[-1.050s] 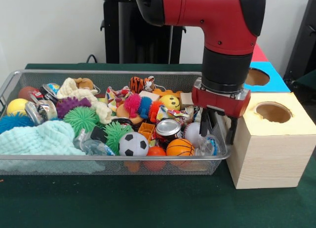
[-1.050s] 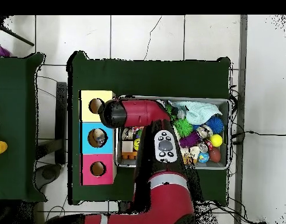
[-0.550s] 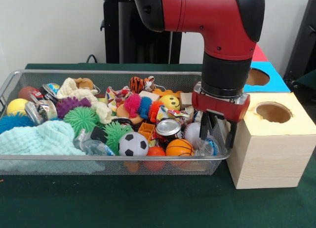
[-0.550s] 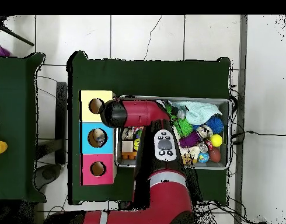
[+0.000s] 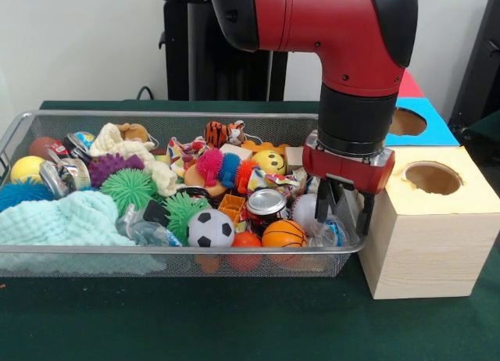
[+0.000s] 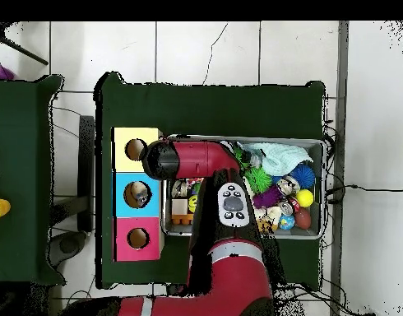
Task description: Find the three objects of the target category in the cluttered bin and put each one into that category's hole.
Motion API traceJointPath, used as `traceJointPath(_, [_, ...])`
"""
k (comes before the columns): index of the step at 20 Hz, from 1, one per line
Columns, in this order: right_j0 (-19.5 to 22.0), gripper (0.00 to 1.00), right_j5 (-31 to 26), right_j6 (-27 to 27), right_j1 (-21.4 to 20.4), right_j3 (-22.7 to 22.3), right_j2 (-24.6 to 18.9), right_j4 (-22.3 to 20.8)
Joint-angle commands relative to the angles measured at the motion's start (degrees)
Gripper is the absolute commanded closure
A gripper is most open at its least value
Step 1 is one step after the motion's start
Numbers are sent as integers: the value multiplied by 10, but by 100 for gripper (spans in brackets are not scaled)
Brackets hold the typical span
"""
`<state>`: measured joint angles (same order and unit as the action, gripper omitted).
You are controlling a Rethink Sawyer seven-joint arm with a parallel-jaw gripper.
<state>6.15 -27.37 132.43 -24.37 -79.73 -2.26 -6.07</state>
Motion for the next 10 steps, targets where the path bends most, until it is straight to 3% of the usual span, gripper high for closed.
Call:
traceJointPath(1, [24, 0, 56, 44, 64, 13, -17, -2])
traceJointPath(10, [26, 0, 56, 40, 72, 23, -15, -5])
